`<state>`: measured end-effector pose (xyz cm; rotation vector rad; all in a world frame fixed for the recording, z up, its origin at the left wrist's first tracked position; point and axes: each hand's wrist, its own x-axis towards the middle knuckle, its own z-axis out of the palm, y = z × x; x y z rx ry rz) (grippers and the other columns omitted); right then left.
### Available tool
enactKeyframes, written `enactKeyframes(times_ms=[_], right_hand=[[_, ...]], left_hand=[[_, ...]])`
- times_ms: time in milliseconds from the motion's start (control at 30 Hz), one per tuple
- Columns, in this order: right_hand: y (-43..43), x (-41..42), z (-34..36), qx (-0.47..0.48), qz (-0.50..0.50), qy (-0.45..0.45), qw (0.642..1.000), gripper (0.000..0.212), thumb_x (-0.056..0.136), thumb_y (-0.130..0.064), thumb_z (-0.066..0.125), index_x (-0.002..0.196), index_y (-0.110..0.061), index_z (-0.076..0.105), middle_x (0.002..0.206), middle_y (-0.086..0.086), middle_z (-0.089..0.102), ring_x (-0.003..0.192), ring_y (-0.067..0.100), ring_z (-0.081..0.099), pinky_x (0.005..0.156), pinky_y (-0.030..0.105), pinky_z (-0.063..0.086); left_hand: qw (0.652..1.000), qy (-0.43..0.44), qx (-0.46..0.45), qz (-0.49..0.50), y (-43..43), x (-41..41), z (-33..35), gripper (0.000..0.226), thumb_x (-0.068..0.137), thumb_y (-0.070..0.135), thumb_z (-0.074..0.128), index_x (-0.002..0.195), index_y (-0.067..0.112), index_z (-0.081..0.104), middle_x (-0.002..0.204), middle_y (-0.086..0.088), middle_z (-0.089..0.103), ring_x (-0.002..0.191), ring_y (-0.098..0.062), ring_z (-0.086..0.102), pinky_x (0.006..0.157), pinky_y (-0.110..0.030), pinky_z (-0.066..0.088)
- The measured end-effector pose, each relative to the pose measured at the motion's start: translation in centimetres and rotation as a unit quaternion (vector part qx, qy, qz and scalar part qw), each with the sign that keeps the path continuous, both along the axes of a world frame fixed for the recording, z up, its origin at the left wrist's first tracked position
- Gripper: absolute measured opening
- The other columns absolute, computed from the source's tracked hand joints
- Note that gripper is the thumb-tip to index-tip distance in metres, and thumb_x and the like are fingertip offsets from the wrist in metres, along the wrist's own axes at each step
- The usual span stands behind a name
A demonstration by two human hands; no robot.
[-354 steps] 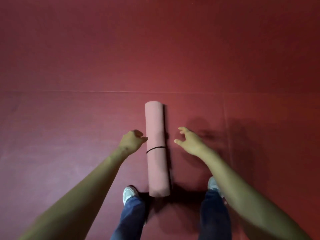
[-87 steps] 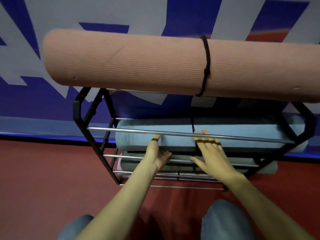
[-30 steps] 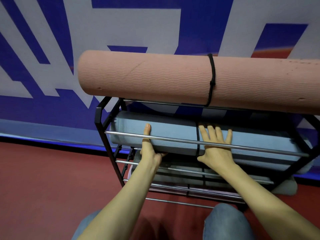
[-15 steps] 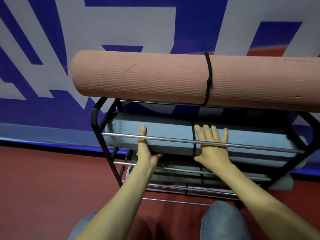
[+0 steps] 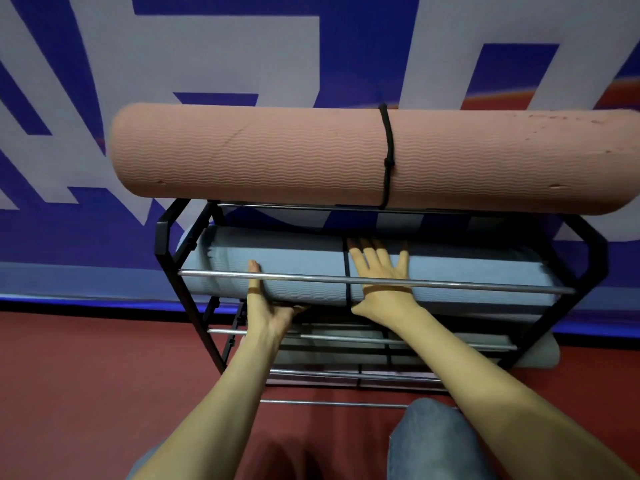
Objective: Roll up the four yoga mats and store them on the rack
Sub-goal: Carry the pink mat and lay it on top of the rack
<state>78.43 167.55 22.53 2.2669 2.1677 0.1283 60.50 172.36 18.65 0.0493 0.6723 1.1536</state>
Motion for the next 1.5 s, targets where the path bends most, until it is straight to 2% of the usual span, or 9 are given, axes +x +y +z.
enactKeyframes(times_ms=[133,267,400,600,700,800,1000,1367,1500], right_hand=[[-1.2,1.0,-0.3,-0.019,-0.055,-0.041,0.997,0.117,0.074,-0.046,0.074,0.150,-0.022,-0.013,0.156,0.006,0.004,0.144,0.031,0.004,0.107,0.066,-0.006],[-1.9,2.4,-0.2,-0.004,-0.068,-0.030,0.997,0.101,0.081,-0.027,0.069,0.151,-0.023,-0.005,0.157,0.007,0.010,0.143,0.030,0.009,0.109,0.064,-0.005],[-1.0,1.5,0.1,0.001,-0.054,0.001,0.999,0.094,0.083,-0.019,0.067,0.150,-0.024,0.003,0.154,0.005,0.016,0.142,0.028,0.011,0.110,0.062,-0.003],[-0.2,1.3,-0.1,0.018,-0.055,0.019,0.998,0.096,0.077,-0.009,0.069,0.150,-0.024,0.008,0.153,0.006,0.020,0.142,0.028,0.012,0.110,0.063,-0.003],[-0.2,1.6,0.0,0.029,-0.055,0.020,0.998,0.097,0.076,-0.010,0.071,0.150,-0.024,0.009,0.152,0.006,0.023,0.142,0.028,0.014,0.110,0.063,-0.004],[-0.8,1.9,-0.5,0.018,-0.055,0.023,0.998,0.099,0.078,-0.014,0.071,0.151,-0.025,0.004,0.154,0.004,0.016,0.144,0.028,0.007,0.110,0.061,-0.005],[-1.9,2.0,-0.6,0.040,-0.045,0.002,0.998,0.102,0.079,-0.017,0.070,0.151,-0.027,-0.002,0.155,0.004,0.012,0.144,0.027,0.007,0.110,0.059,-0.010],[-1.5,3.4,-1.0,0.046,-0.067,0.003,0.997,0.097,0.077,-0.024,0.073,0.149,-0.027,0.008,0.151,0.003,0.021,0.142,0.027,0.013,0.111,0.060,-0.005],[-0.9,3.7,-1.3,0.031,-0.064,0.005,0.997,0.098,0.079,-0.024,0.071,0.150,-0.026,0.004,0.153,0.004,0.016,0.144,0.027,0.007,0.110,0.060,-0.007]], left_hand=[[1.000,0.010,-0.011,-0.006,0.5,0.0,-0.8,0.068,0.078,0.055,0.067,0.128,0.014,0.048,0.126,-0.020,0.056,0.117,-0.042,0.052,0.093,-0.067,0.041],[1.000,0.025,-0.004,-0.007,0.9,0.2,-1.3,0.066,0.075,0.055,0.069,0.126,0.017,0.053,0.124,-0.016,0.059,0.113,-0.037,0.056,0.082,-0.063,0.047],[1.000,0.023,0.001,0.001,1.6,-0.4,-1.2,0.077,0.067,0.058,0.071,0.130,0.018,0.053,0.124,-0.014,0.062,0.116,-0.035,0.056,0.086,-0.060,0.046],[1.000,0.022,0.013,0.000,2.0,-0.3,-1.1,0.071,0.072,0.061,0.067,0.127,0.017,0.054,0.123,-0.015,0.062,0.113,-0.035,0.058,0.089,-0.059,0.046],[0.999,0.034,0.012,0.008,1.5,0.1,-0.7,0.075,0.067,0.060,0.071,0.127,0.018,0.054,0.124,-0.014,0.062,0.112,-0.035,0.058,0.088,-0.059,0.046],[0.999,0.030,0.008,0.017,1.0,-0.1,-0.9,0.100,0.044,0.056,0.085,0.130,0.018,0.052,0.124,-0.015,0.061,0.113,-0.037,0.058,0.082,-0.061,0.048],[0.999,0.025,0.013,0.036,0.6,-0.5,-2.2,0.075,0.074,0.056,0.071,0.135,0.022,0.044,0.129,-0.015,0.054,0.115,-0.037,0.055,0.084,-0.066,0.047],[1.000,0.017,0.002,0.001,1.5,1.3,-1.7,0.077,0.068,0.057,0.074,0.131,0.017,0.052,0.125,-0.015,0.061,0.111,-0.037,0.060,0.084,-0.062,0.049],[0.999,0.031,0.002,0.017,1.8,1.5,-2.7,0.079,0.070,0.058,0.073,0.133,0.018,0.049,0.127,-0.016,0.058,0.112,-0.037,0.059,0.086,-0.063,0.049]])
